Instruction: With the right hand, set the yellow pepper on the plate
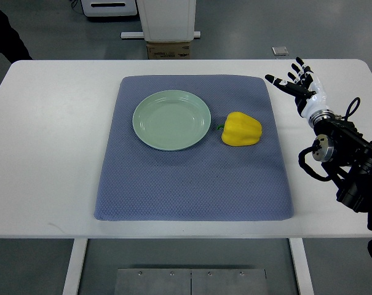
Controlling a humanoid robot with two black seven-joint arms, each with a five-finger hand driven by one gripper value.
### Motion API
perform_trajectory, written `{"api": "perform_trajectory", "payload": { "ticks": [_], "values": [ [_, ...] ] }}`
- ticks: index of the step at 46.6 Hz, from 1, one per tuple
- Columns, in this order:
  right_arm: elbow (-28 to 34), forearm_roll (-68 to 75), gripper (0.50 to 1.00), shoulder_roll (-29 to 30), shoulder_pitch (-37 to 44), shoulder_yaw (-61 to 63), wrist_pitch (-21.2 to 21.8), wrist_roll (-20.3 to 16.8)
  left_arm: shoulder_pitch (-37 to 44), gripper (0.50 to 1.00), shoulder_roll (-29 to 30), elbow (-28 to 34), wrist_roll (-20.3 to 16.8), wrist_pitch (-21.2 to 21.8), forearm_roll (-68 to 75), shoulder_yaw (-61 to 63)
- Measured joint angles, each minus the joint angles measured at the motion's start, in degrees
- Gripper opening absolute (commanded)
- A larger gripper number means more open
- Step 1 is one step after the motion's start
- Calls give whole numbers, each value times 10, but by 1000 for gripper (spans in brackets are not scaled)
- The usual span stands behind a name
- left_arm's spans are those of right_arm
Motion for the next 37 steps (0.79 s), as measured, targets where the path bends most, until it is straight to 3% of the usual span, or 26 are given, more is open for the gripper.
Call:
{"api": "perform_trajectory", "payload": {
  "ticks": [37],
  "values": [
    [-1,0,1000,-9,3,0,0,-2,0,1000,0,0,0,0,0,0]
  ]
}}
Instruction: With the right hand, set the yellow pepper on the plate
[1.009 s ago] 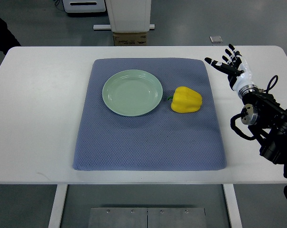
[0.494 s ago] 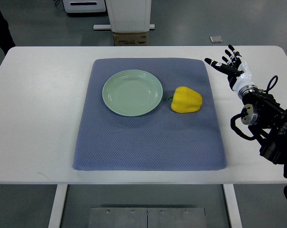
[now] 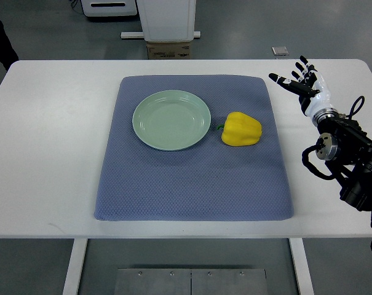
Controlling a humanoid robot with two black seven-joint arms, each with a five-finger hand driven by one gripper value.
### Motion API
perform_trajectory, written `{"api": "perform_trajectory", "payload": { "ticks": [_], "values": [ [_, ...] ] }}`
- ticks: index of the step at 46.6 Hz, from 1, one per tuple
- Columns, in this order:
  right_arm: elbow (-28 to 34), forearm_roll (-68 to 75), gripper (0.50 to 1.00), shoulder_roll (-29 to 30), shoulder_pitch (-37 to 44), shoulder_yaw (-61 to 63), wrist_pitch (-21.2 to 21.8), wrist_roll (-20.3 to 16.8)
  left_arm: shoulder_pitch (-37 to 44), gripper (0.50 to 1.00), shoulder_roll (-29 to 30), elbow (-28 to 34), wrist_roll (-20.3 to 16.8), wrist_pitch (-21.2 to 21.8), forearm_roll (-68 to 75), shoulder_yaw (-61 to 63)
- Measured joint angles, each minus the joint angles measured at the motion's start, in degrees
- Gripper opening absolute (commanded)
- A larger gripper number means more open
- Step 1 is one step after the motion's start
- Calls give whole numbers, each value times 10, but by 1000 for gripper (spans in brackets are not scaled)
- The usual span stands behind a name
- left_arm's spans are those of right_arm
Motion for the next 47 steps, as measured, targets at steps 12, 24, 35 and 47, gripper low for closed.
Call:
{"api": "perform_trajectory", "payload": {
  "ticks": [12,24,35,47],
  "values": [
    [0,0,1000,-6,0,0,0,1,0,1000,0,0,0,0,0,0],
    [2,0,1000,-6,-1,-2,7,4,0,1000,0,0,0,0,0,0],
    [11,-1,1000,-17,1,-4,43,7,0,1000,0,0,0,0,0,0],
    [31,-2,1000,-66,17,-72,121,38,0,1000,0,0,0,0,0,0]
  ]
}}
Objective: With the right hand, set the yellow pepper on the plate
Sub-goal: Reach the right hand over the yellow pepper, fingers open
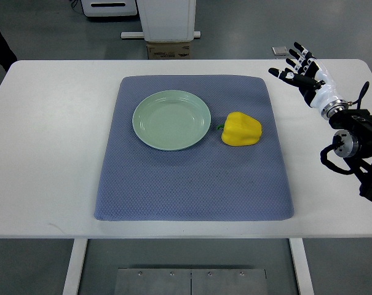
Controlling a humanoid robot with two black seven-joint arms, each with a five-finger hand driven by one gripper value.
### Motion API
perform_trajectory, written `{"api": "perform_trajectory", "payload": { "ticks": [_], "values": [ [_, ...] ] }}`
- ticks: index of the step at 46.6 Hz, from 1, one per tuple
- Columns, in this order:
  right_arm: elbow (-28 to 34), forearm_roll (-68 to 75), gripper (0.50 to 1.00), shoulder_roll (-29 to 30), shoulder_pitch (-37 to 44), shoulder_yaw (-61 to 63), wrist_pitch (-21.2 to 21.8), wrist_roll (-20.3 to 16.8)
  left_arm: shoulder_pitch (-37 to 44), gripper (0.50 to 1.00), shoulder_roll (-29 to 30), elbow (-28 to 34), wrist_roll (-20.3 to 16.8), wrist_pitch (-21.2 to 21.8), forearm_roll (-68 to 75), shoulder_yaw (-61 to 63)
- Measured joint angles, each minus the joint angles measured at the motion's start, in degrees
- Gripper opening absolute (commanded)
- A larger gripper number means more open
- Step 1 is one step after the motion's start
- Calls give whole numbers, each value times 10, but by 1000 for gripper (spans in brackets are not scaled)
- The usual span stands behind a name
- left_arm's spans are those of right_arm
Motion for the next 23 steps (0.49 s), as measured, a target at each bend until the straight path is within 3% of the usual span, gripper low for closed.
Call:
{"api": "perform_trajectory", "payload": {
  "ticks": [14,23],
  "values": [
    [90,-21,1000,-67,44,-157,-1,61,0,1000,0,0,0,0,0,0],
    [105,-114,1000,-81,65,-243,-6,118,0,1000,0,0,0,0,0,0]
  ]
}}
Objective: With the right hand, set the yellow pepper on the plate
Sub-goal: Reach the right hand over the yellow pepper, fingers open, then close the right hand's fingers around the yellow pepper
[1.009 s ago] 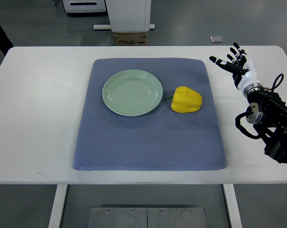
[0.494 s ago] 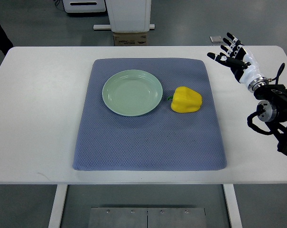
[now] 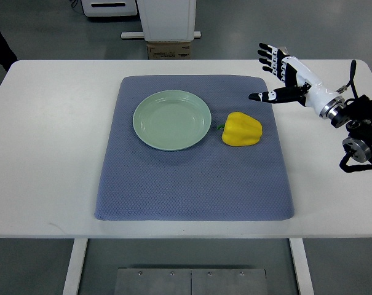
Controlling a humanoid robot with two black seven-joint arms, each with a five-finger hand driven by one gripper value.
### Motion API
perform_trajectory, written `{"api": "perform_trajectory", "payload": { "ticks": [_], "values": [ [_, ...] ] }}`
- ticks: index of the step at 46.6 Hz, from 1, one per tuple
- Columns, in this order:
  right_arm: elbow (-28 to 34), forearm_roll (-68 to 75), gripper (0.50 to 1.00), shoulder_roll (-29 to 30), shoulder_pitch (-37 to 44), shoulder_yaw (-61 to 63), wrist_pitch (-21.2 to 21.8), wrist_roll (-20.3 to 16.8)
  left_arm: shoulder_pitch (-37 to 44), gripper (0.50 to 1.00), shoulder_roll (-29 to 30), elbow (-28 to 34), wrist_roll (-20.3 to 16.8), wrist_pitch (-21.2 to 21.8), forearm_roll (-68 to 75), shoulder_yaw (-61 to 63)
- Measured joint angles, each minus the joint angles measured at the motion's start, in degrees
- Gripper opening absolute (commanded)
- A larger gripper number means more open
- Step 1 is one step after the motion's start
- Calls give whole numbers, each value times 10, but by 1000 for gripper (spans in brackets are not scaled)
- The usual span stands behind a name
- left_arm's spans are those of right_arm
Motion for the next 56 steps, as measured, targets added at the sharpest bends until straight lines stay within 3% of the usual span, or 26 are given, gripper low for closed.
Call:
{"api": "perform_trajectory", "payload": {
  "ticks": [30,56],
  "values": [
    [11,-109,991,2,64,-161,-44,3,0,1000,0,0,0,0,0,0],
    [27,-158,985,16,64,-174,-70,3,0,1000,0,0,0,0,0,0]
  ]
}}
